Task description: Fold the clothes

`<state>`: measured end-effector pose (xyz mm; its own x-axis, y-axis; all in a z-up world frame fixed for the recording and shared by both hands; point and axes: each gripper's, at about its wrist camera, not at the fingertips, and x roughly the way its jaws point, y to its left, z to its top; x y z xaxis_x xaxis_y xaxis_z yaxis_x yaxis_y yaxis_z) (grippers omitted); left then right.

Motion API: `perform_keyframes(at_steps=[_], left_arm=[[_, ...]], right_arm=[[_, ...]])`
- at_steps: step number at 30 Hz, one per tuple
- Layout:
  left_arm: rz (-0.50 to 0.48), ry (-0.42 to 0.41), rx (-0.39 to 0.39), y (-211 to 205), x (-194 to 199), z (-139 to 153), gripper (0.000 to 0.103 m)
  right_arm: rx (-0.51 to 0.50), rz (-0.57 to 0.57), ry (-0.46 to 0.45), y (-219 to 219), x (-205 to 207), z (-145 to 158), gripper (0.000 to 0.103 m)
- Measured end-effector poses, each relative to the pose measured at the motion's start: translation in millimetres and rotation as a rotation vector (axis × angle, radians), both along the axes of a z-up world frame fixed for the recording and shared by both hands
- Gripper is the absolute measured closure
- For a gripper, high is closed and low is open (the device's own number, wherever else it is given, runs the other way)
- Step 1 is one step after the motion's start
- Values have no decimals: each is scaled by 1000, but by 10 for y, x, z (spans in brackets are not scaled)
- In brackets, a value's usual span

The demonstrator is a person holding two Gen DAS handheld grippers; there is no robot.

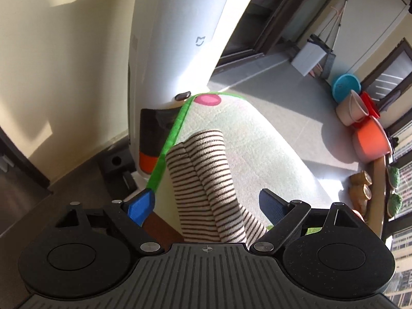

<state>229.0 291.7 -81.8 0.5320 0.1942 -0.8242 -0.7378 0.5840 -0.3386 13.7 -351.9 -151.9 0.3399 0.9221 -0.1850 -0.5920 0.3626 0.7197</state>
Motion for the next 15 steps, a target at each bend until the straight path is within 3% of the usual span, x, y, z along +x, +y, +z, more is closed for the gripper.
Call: perform_keyframes(at_steps=[1, 2, 7, 11, 15], left_arm=[[-4, 0, -1, -18, 12, -29, 87], [-4, -8, -3, -32, -12, -35, 91], [-57, -163, -48, -76, -377, 280, 94], [-111, -328, -56, -228, -771, 845, 94], [-205, -488, 10, -596, -1057, 1451, 94]], right_arm=[[-1, 1, 5, 0, 6, -4, 0], [0, 2, 10, 0, 15, -9, 0], [6, 9, 22, -2, 41, -22, 0], [0, 13, -3, -13, 0, 2, 0], [-7, 3, -26, -41, -42, 23, 0]])
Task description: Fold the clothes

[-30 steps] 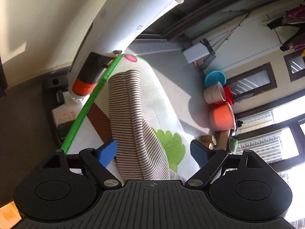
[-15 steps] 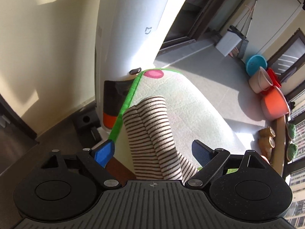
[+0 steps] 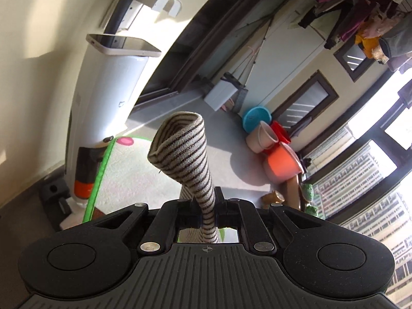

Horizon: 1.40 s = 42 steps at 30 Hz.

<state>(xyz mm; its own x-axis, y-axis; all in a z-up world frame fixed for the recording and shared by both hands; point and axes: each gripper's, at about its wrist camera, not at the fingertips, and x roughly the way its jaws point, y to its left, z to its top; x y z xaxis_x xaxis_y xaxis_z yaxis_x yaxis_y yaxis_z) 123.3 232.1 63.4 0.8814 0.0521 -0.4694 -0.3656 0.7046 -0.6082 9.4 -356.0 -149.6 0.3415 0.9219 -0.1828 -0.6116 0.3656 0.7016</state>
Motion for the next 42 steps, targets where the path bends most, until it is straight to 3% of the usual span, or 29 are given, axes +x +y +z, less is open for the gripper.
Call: perform_keyframes(at_steps=[6, 12, 24, 42], left_arm=[[-134, -91, 155, -694, -66, 462, 94], [-232, -98, 230, -1262, 87, 580, 94], [-417, -61, 240, -2063, 428, 448, 93], [-587, 16, 277, -2923, 775, 101, 86]], right_arm=[[-18, -13, -12, -15, -29, 11, 0], [-35, -16, -2, -8, -15, -7, 0], [-61, -20, -12, 59, -18, 27, 0], [-77, -25, -34, 100, -68, 57, 0]])
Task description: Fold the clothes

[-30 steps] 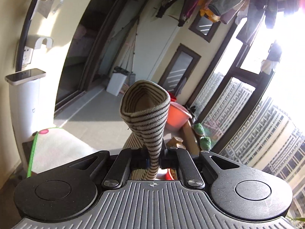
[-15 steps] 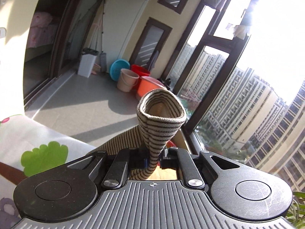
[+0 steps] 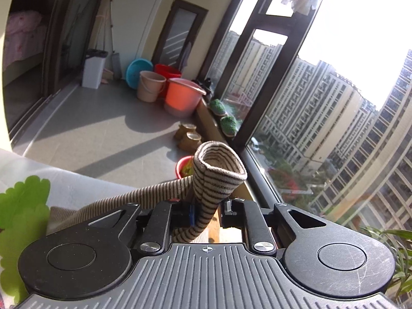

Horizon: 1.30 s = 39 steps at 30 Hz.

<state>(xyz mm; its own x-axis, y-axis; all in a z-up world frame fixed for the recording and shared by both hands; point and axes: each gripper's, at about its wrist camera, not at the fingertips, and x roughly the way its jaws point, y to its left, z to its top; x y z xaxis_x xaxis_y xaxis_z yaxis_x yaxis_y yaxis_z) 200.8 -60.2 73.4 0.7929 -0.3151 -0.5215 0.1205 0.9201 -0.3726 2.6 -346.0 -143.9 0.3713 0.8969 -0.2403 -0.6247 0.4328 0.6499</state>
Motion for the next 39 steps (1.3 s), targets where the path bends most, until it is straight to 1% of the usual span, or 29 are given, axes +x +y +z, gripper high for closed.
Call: perform_keyframes(at_steps=[2, 5, 7, 11, 15, 17, 20, 24, 26, 27, 30, 32, 34, 35, 37, 39], left_arm=[[-10, 8, 4, -73, 39, -36, 85], [-25, 22, -1, -163, 97, -112, 77], [-40, 32, -7, -233, 135, -163, 67], [-78, 44, -18, -355, 171, -227, 64], [-113, 38, -1, -453, 152, -250, 51], [-125, 44, 3, -509, 132, -268, 50], [-122, 63, 3, -453, 126, -318, 47], [-104, 102, -1, -199, 114, -515, 40], [-99, 137, -26, -69, 112, -646, 36], [-100, 162, -54, 14, 105, -739, 34], [-112, 240, -140, 277, 76, -1090, 34], [-113, 278, -164, 437, 65, -1343, 33], [-112, 309, -196, 593, 54, -1571, 31], [-110, 320, -220, 668, 47, -1667, 31], [-136, 293, -329, 867, 20, -1806, 31], [-159, 273, -395, 978, -6, -1883, 31]], right_arm=[[-1, 0, 0, -6, -8, 3, 0], [-1, 0, 1, -9, -7, 12, 0], [-1, 0, 2, -9, -5, 15, 0], [-1, 0, 2, -11, -7, 16, 0], [-1, 0, 2, -11, -6, 20, 0], [-1, 0, 2, -13, -7, 22, 0], [-4, 1, 3, 10, -10, 28, 0], [-2, -1, 5, 15, -17, 17, 0], [-4, -1, 0, 18, -30, 17, 0], [-6, 0, -4, 20, -38, 18, 0], [-9, 1, -7, 21, -51, 15, 0], [6, -2, 7, 2, -40, 4, 0], [44, -15, 41, -54, -12, -11, 0], [63, -27, 63, -93, 4, -14, 0], [73, -58, 100, -154, 38, 25, 0], [55, -114, 96, -225, 83, 157, 0]])
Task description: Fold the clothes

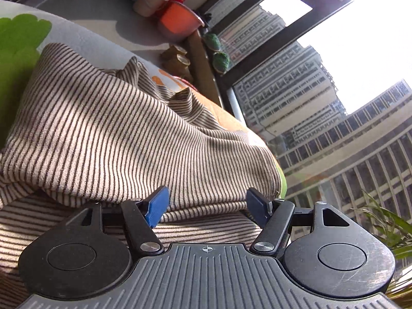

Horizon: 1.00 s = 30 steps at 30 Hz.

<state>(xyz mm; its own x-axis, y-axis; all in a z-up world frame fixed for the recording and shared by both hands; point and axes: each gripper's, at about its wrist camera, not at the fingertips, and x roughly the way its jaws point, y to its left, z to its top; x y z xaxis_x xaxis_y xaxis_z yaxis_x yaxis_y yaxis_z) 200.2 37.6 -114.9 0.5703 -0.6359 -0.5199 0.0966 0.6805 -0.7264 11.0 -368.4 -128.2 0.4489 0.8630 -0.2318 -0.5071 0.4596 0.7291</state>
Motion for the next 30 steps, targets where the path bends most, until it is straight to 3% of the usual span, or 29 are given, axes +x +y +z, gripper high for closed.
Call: perform_keyframes(at_steps=[3, 5, 7, 8, 10, 13, 16, 17, 18, 21, 25, 28, 30], left_arm=[[-17, -68, -47, 72, -89, -98, 31], [-25, -142, -22, 39, -194, -118, 31], [-33, -218, 36, -50, -319, -109, 30], [-37, -248, 68, -101, -379, -88, 29], [-56, -298, 123, -192, -463, -45, 14], [-82, -328, 178, -274, -489, -3, 9], [-81, -316, 168, -241, -494, -21, 8], [-76, -307, 156, -210, -489, -48, 8], [-65, -285, 139, -172, -472, -78, 7], [-41, -232, 61, -78, -376, -159, 5], [-57, -247, 74, -101, -423, -137, 1], [-63, -251, 70, -97, -458, -149, 0], [-63, -252, 67, -85, -477, -158, 0]], right_arm=[[-15, -130, -72, -82, 163, 263, 0], [-30, -199, -104, -100, 342, 420, 0], [-99, -173, -86, 0, 699, 524, 1], [-135, -175, -84, 54, 861, 589, 6], [-216, -200, -83, 244, 1175, 652, 38], [-335, -238, -70, 542, 1649, 681, 44], [-466, -249, 46, 656, 2101, 412, 45], [-533, -259, 115, 658, 2238, 259, 47], [-557, -265, 130, 652, 2315, 168, 60], [-610, -242, 61, 784, 2392, 346, 60], [-728, -208, -122, 1215, 2504, 667, 56], [-804, -201, -142, 1592, 2832, 542, 45], [-876, -206, -146, 1769, 3021, 369, 44]])
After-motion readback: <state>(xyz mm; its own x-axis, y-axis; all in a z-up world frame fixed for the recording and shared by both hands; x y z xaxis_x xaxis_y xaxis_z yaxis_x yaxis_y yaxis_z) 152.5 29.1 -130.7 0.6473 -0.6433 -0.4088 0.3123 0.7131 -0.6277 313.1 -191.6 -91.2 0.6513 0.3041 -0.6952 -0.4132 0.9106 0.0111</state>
